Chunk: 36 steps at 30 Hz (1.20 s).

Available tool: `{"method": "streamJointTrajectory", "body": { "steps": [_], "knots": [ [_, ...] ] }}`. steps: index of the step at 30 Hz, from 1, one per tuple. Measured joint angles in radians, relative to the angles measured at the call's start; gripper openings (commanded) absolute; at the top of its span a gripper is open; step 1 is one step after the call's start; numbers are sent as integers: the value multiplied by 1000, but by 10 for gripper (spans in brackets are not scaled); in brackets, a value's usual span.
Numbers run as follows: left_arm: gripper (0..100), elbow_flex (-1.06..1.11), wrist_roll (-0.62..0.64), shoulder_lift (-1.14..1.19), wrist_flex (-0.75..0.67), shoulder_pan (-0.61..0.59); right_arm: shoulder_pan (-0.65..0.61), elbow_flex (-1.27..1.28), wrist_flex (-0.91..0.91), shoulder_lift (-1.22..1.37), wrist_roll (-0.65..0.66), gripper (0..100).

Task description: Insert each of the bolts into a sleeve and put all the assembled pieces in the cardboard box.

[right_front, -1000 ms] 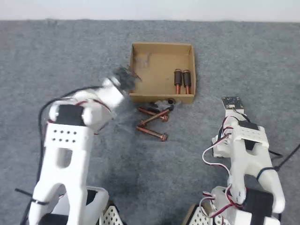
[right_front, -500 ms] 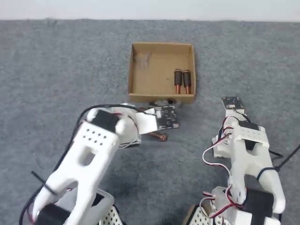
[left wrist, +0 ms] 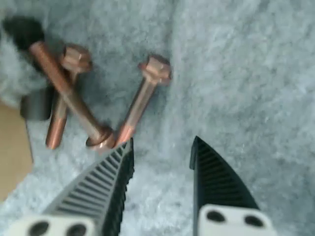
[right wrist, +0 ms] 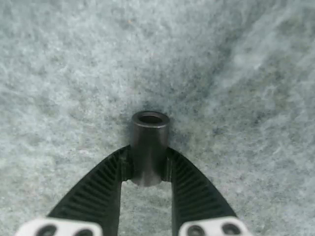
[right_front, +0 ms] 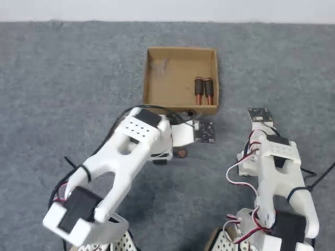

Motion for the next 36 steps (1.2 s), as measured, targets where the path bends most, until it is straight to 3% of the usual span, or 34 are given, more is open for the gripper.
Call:
{"method": "streamJointTrajectory", "body": {
  "steps": [11, 25, 36],
  "knots": [
    [181, -9, 0, 130, -112, 63, 0, 0, 0, 0, 51, 7],
    [177, -239, 2, 330, -94, 32, -9, 0, 0, 0, 54, 7],
    [54, -293, 2, 382, -20, 75, -9, 0, 0, 0, 54, 7]
  ]
}}
